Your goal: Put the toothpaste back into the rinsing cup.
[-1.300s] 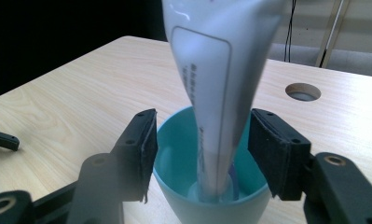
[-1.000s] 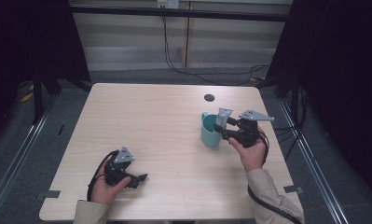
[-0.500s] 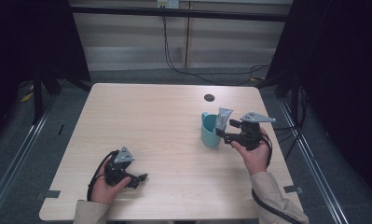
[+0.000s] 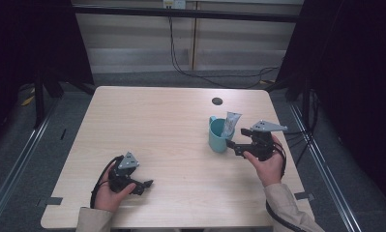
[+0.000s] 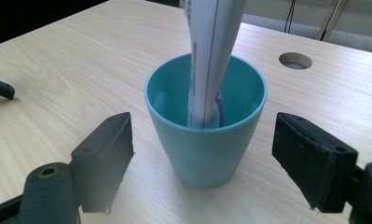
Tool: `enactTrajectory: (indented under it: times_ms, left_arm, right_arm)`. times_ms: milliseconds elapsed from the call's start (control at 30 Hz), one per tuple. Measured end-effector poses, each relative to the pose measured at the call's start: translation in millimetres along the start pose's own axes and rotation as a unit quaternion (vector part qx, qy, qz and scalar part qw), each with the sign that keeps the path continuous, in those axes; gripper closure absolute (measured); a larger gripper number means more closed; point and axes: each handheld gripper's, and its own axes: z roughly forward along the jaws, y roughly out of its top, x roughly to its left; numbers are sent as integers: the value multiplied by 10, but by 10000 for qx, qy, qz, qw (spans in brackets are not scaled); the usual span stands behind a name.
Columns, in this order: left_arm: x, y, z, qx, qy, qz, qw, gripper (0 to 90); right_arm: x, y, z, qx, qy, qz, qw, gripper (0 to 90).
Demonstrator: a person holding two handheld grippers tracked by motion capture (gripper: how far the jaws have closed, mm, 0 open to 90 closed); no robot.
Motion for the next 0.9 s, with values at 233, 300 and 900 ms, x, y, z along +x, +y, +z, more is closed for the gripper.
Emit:
enactTrajectory:
  times_ms: [233,300,900]
  left_arm:
    - [0,0,0,0,-1,-2,10000,50]
    - [0,0,0,1,-2,-3,10000,50]
    - [-1,1,0,7,13,3,10000,50]
  right_arm:
    - [-12,-97,-38,184,8,-3,9998,188]
    - [-20,-126,-47,205,12,-6,9998,186]
    - [-3,-346,-133,464,189,-127,9987,162]
